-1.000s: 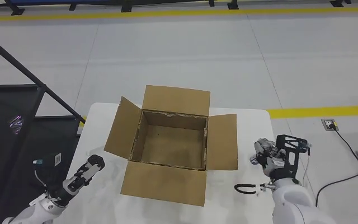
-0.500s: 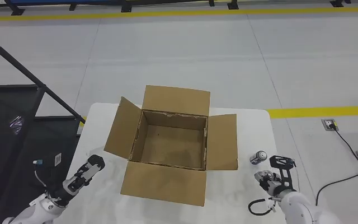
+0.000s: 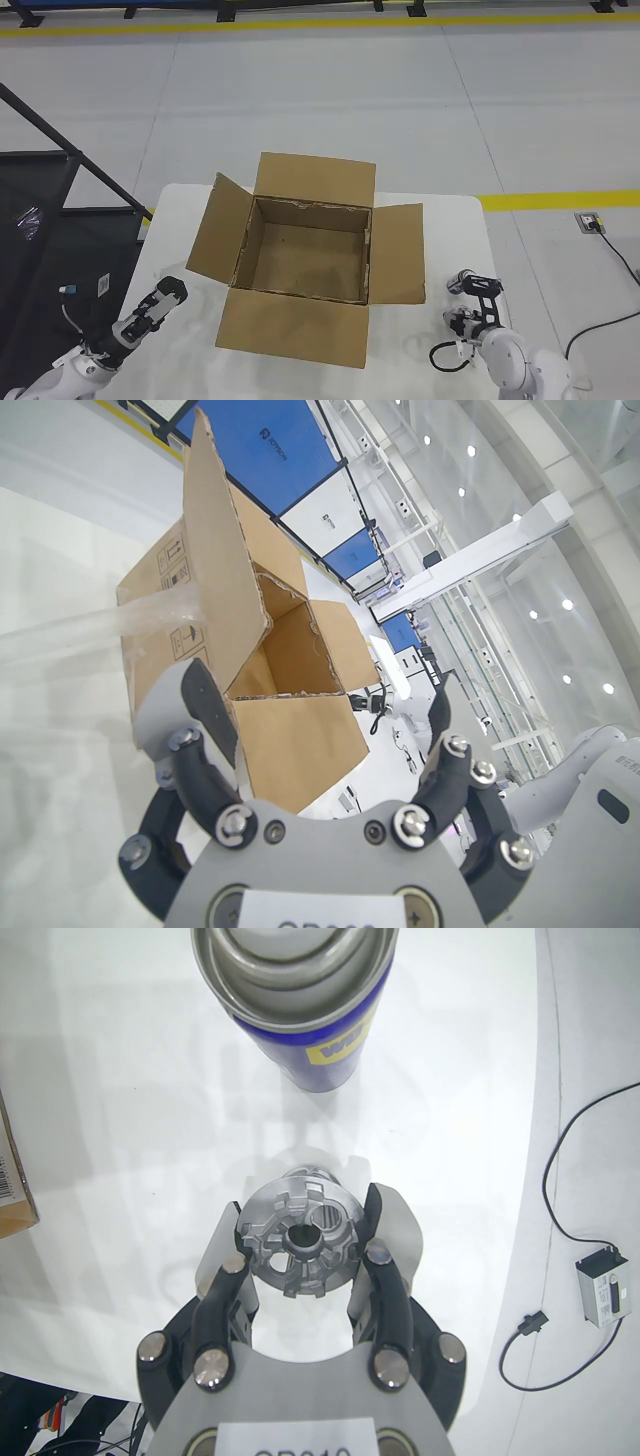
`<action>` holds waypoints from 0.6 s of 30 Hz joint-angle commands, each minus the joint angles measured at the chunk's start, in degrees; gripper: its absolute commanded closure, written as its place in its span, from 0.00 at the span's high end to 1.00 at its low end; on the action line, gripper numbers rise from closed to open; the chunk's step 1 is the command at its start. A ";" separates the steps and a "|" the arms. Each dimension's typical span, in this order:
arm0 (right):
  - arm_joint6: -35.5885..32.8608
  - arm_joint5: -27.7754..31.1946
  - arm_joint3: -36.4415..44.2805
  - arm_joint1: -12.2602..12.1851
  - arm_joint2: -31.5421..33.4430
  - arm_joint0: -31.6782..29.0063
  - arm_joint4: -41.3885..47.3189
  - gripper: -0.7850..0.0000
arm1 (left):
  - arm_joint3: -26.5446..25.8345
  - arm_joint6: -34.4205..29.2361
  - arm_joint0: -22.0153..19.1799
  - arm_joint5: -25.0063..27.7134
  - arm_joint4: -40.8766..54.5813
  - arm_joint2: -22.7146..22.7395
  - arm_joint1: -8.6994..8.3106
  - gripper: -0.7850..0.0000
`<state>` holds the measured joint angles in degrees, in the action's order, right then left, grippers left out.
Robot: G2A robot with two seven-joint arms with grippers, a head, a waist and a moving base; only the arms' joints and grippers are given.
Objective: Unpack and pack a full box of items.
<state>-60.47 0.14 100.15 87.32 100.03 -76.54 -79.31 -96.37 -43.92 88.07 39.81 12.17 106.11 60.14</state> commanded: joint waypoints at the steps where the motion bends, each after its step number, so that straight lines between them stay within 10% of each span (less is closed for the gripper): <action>1: -0.15 -0.21 0.00 -0.14 -0.09 -0.04 0.31 1.00 | 0.00 0.00 0.00 0.00 0.00 0.00 0.00 1.00; 18: 11.36 -1.75 26.99 0.00 -2.74 -5.66 23.88 1.00 | 0.00 0.00 0.00 0.00 0.00 0.00 0.00 1.00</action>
<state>-49.00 -1.94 126.56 87.29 98.38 -82.90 -59.39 -96.37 -43.92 88.07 39.81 12.17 106.11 60.14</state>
